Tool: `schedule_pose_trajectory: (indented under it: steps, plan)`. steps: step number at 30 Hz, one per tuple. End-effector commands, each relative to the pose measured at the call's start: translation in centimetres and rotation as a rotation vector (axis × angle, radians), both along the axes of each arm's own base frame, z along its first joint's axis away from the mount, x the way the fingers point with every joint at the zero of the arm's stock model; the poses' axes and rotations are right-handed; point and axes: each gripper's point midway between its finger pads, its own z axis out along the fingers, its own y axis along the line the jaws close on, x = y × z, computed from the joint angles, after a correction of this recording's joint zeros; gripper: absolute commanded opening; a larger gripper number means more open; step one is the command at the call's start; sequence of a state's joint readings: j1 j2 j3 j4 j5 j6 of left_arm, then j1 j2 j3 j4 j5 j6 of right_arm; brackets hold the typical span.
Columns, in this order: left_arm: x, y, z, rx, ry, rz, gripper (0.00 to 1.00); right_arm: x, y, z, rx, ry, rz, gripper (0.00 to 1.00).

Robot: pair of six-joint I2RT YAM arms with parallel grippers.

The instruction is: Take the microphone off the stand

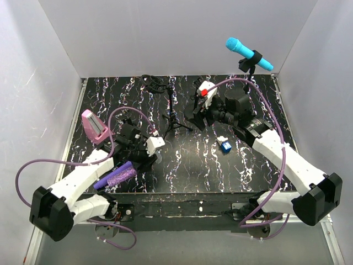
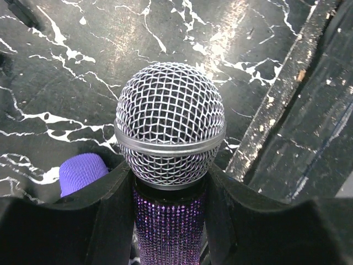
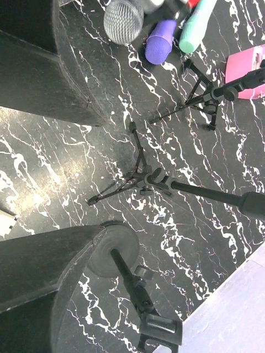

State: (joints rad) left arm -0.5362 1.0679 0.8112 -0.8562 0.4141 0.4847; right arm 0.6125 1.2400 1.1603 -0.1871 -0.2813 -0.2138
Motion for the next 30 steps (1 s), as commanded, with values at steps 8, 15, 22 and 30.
schedule_pose_trajectory:
  steps: [8, 15, 22, 30]
  plan:
    - [3.2, -1.5, -5.2, 0.017, 0.009, 0.042, 0.27, -0.1, -1.3, 1.9, -0.014, -0.041, -0.029, 0.79]
    - [3.1, -1.2, -5.8, 0.018, -0.063, -0.032, 0.46, 0.0, -1.0, 1.6, -0.014, -0.028, -0.022, 0.79]
    - [3.4, -0.8, -5.8, 0.029, -0.131, -0.085, 0.58, -0.1, -1.0, 1.5, -0.012, -0.025, -0.018, 0.79]
    - [5.6, -2.4, 0.1, -0.064, -0.253, -0.056, 0.64, -0.4, -1.1, 1.1, -0.01, -0.001, -0.007, 0.8]
